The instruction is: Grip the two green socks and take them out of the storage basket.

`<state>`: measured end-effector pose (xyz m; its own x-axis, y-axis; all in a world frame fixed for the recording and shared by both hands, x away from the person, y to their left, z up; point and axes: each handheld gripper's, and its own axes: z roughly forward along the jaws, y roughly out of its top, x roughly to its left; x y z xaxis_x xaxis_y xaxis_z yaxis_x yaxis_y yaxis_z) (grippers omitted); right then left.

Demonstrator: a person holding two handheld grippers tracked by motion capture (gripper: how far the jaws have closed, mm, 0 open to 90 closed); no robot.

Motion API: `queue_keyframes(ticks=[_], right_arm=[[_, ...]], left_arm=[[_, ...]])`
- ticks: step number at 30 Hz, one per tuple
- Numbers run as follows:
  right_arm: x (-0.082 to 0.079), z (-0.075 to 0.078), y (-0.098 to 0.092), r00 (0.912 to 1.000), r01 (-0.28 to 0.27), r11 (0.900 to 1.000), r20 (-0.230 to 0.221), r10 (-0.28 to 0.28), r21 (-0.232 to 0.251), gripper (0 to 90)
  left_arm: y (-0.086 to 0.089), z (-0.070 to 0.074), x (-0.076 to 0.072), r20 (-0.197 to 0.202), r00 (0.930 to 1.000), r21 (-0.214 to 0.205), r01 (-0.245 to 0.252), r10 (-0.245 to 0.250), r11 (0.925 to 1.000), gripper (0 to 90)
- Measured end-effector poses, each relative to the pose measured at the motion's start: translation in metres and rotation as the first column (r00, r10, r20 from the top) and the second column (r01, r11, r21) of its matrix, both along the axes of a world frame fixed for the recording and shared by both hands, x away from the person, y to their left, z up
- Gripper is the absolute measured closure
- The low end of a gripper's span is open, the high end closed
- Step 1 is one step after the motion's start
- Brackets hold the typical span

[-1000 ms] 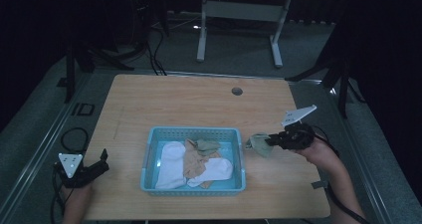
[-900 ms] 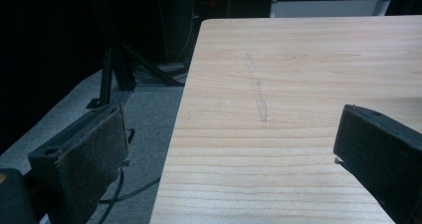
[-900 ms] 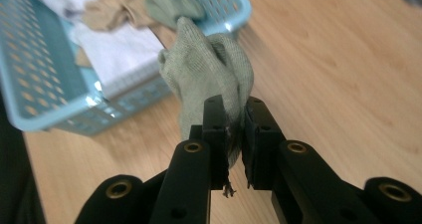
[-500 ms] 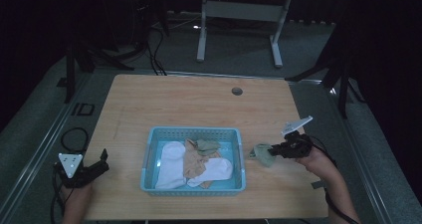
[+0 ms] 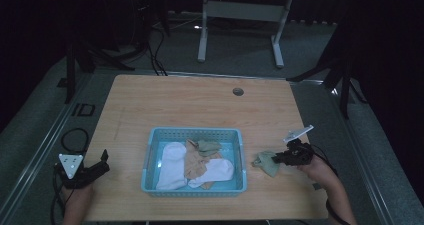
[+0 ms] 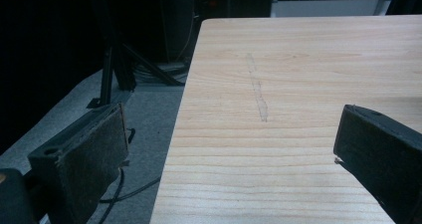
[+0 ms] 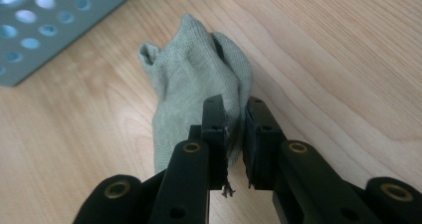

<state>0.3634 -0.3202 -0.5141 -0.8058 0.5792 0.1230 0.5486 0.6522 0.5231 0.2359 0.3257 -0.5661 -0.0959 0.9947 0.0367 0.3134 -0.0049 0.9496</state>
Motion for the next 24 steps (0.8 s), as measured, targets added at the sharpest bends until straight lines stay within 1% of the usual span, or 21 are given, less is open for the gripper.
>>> queue_keyframes(ticks=[3, 4, 6, 8, 9, 10, 11, 12, 13, 16, 19, 21, 22, 24], right_arm=[[0.001, 0.000, 0.000, 1.0000, 0.004, 1.0000, 0.000, -0.004, -0.008, 78.4], [0.001, 0.000, -0.001, 1.0000, 0.007, 0.9998, 0.000, -0.007, -0.017, 76.5], [0.002, 0.002, -0.001, 0.9999, 0.010, 0.9997, -0.004, -0.010, -0.021, 69.4], [0.002, 0.006, -0.002, 0.9998, 0.018, 0.9995, 0.009, -0.017, -0.028, 62.6], [0.003, 0.009, -0.002, 0.9997, 0.020, 0.9994, 0.018, -0.019, -0.029, 61.3], [0.002, 0.016, -0.001, 0.9991, 0.018, 0.9996, 0.038, -0.017, -0.022, 57.6], [0.002, 0.016, -0.001, 0.9991, 0.018, 0.9996, 0.038, -0.017, -0.022, 57.6], [0.002, 0.024, 0.002, 0.9987, 0.012, 0.9998, 0.049, -0.012, -0.013, 57.0], [0.002, 0.024, 0.002, 0.9987, 0.012, 0.9998, 0.049, -0.012, -0.013, 57.0], [0.001, 0.034, 0.008, 0.9985, -0.009, 0.9999, 0.054, 0.009, 0.007, 54.4], [0.001, 0.044, 0.016, 0.9973, -0.025, 0.9996, 0.069, 0.025, 0.013, 52.6], [0.002, 0.050, 0.023, 0.9968, -0.036, 0.9990, 0.073, 0.034, 0.027, 52.0], [0.003, 0.056, 0.030, 0.9958, -0.049, 0.9982, 0.079, 0.047, 0.033, 51.9], [0.003, 0.058, 0.033, 0.9951, -0.056, 0.9978, 0.083, 0.053, 0.037, 51.9]], left_arm=[[0.000, 0.000, 0.000, 0.001, 1.0000, 0.000, 0.000, 0.000, 1.0000, 0.4], [0.000, 0.000, 0.000, 0.001, 1.0000, 0.000, 0.000, 0.000, 1.0000, 0.4], [0.000, 0.000, 0.000, 0.000, 1.0000, 0.000, 0.000, 0.000, 1.0000, 0.4], [0.000, 0.000, 0.000, 0.000, 1.0000, 0.000, 0.000, 0.000, 1.0000, 0.4], [0.000, 0.000, 0.000, 0.000, 1.0000, 0.000, 0.000, 0.000, 1.0000, 0.4], [0.000, 0.000, 0.000, 0.000, 1.0000, -0.001, 0.000, 0.000, 1.0000, 0.4], [0.000, 0.000, 0.000, 0.000, 1.0000, -0.001, 0.000, 0.000, 1.0000, 0.4], [0.000, 0.000, 0.000, 0.000, 1.0000, 0.000, 0.000, 0.000, 1.0000, 0.4], [0.000, 0.000, 0.000, 0.000, 1.0000, 0.000, 0.000, 0.000, 1.0000, 0.4], [0.000, 0.000, 0.000, 0.000, 1.0000, 0.000, 0.000, 0.000, 1.0000, 0.4], [0.000, 0.000, 0.000, 0.000, 1.0000, 0.000, 0.000, 0.000, 1.0000, 0.4], [0.000, 0.000, 0.000, 0.000, 1.0000, -0.001, 0.000, 0.000, 1.0000, 0.4], [0.000, 0.000, 0.000, 0.001, 1.0000, -0.001, 0.000, 0.000, 1.0000, 0.4], [0.000, 0.000, 0.000, 0.001, 1.0000, -0.001, 0.000, 0.000, 1.0000, 0.4]])
